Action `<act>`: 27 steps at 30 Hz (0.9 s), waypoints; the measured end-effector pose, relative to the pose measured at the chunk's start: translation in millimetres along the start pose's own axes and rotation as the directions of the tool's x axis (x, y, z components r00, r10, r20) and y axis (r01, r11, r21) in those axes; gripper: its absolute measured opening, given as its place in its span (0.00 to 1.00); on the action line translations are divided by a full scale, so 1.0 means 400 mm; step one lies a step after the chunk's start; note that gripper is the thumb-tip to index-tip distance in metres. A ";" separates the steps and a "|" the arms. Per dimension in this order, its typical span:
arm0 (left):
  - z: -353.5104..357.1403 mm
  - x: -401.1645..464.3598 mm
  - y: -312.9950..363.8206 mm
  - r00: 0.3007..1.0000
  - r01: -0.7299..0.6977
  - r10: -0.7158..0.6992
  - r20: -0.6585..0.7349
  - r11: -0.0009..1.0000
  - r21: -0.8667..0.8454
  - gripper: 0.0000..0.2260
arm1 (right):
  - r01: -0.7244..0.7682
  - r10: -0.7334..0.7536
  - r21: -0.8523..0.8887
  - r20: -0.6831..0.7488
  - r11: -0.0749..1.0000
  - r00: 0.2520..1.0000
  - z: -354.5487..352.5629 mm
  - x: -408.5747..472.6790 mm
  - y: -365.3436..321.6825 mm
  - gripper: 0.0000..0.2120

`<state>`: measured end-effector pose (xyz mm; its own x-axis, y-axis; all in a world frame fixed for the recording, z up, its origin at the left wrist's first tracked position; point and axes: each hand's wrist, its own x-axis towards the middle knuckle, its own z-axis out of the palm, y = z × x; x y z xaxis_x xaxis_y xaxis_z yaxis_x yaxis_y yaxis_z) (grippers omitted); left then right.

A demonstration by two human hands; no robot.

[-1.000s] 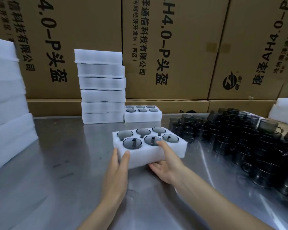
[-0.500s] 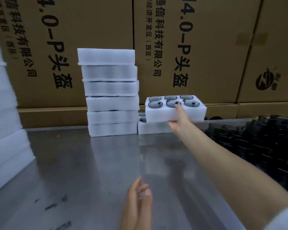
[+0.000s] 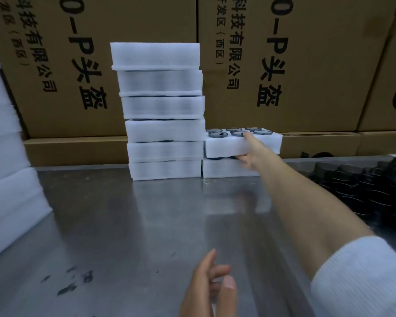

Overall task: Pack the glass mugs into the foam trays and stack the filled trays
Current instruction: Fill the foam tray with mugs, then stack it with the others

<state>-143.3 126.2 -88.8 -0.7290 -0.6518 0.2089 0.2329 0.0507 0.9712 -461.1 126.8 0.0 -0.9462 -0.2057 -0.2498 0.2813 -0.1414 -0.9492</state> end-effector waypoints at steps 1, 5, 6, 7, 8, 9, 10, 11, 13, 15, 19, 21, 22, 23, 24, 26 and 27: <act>0.000 -0.001 0.004 1.000 -0.001 0.001 -0.028 1.000 -0.001 0.18 | 0.019 -0.020 -0.095 -0.016 0.995 1.000 -0.003 -0.004 -0.006 0.22; 0.006 0.000 0.012 0.999 0.013 -0.015 -0.048 1.000 -0.028 0.17 | 0.048 -0.112 -0.475 -0.106 0.879 0.988 -0.009 0.004 -0.007 0.32; 0.007 0.000 0.009 0.999 0.010 -0.011 -0.042 1.000 -0.024 0.17 | 0.045 -0.138 -0.557 -0.126 0.830 0.982 -0.014 0.009 0.000 0.33; 0.007 0.002 0.006 0.999 0.008 -0.008 -0.036 1.000 -0.017 0.17 | 0.046 -0.170 -0.619 -0.142 0.784 0.975 -0.021 0.016 0.008 0.33; 0.010 0.002 0.003 0.999 0.007 -0.008 -0.033 1.000 -0.020 0.18 | 0.056 -0.215 -0.667 -0.158 0.743 0.964 -0.028 0.024 0.014 0.34; 0.012 0.003 0.000 0.999 0.004 -0.005 -0.038 1.000 -0.025 0.19 | 0.081 -0.277 -0.701 -0.170 0.709 0.946 -0.032 0.036 0.021 0.33; 0.014 0.002 -0.001 0.999 0.005 -0.007 -0.046 1.000 -0.027 0.21 | 0.124 -0.349 -0.720 -0.172 0.682 0.921 -0.034 0.046 0.026 0.32; 0.016 0.002 0.000 0.999 0.009 -0.010 -0.048 1.000 -0.029 0.20 | 0.178 -0.409 -0.724 -0.155 0.666 0.900 -0.029 0.053 0.032 0.29; 0.016 0.001 0.000 0.999 0.006 -0.007 -0.053 1.000 -0.029 0.23 | 0.292 -0.471 -0.684 -0.085 0.668 0.878 -0.010 0.062 0.048 0.23; 0.012 0.000 -0.007 0.998 -0.007 0.006 -0.055 1.000 -0.022 0.28 | 0.363 -0.501 -0.640 -0.040 0.678 0.864 -0.003 0.070 0.065 0.18; 0.010 -0.007 -0.008 0.999 -0.007 0.009 -0.038 0.999 0.053 0.31 | 0.389 -0.535 -0.692 0.005 0.608 0.845 -0.017 0.073 0.086 0.10; 0.008 -0.013 -0.006 1.000 0.008 -0.006 -0.017 0.996 0.093 0.29 | 0.419 -0.526 -0.697 0.070 0.582 0.848 -0.022 0.067 0.096 0.09; 0.007 -0.017 -0.004 1.000 0.015 -0.015 -0.003 0.994 0.111 0.26 | 0.440 -0.516 -0.686 0.109 0.579 0.849 -0.026 0.057 0.103 0.11; 0.004 -0.021 0.000 1.000 0.023 -0.024 0.006 0.991 0.134 0.22 | 0.459 -0.502 -0.674 0.150 0.578 0.852 -0.029 0.042 0.115 0.14; 0.001 -0.025 0.004 1.000 0.022 -0.024 0.013 0.987 0.162 0.20 | 0.475 -0.487 -0.670 0.189 0.571 0.853 -0.030 0.022 0.129 0.17; -0.005 -0.037 0.009 0.999 0.023 -0.028 0.022 0.976 0.218 0.18 | 0.487 -0.466 -0.696 0.242 0.527 0.851 -0.034 -0.028 0.171 0.22; -0.009 -0.043 0.014 0.999 0.035 -0.042 0.025 0.971 0.236 0.15 | 0.480 -0.472 -0.714 0.235 0.509 0.850 -0.038 -0.057 0.198 0.24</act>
<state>-127.2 134.8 -87.2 -0.7539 -0.6344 0.1707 0.0486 0.2052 0.9775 -419.9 135.1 -72.2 -0.8992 -0.3353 0.2810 -0.4255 0.5209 -0.7400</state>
